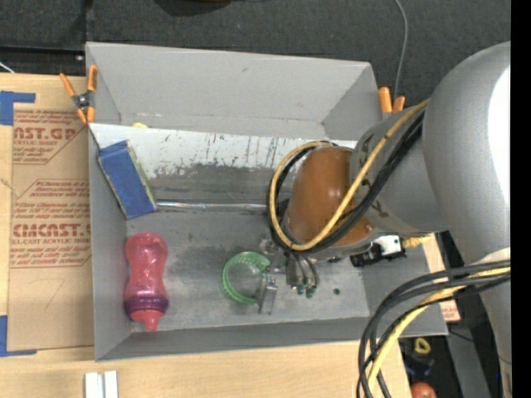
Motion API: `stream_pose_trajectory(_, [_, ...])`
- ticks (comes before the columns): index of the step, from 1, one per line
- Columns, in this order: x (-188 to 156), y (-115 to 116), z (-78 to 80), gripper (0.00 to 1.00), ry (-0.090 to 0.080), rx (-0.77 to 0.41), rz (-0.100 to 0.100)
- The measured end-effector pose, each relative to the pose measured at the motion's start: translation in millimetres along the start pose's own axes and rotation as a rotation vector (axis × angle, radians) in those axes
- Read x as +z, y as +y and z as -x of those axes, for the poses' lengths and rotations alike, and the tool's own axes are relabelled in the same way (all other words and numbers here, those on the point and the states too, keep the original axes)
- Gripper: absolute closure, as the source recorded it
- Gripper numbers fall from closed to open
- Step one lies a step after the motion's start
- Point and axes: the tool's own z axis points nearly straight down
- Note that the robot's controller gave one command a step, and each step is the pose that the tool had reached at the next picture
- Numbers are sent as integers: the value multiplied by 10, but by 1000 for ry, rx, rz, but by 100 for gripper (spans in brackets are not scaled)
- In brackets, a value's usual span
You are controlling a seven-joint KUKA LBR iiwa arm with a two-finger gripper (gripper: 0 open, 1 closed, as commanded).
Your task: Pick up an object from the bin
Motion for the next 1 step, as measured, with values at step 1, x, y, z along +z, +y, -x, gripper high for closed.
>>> stream_pose_trajectory(1, [-1,0,0,100,0,0,0])
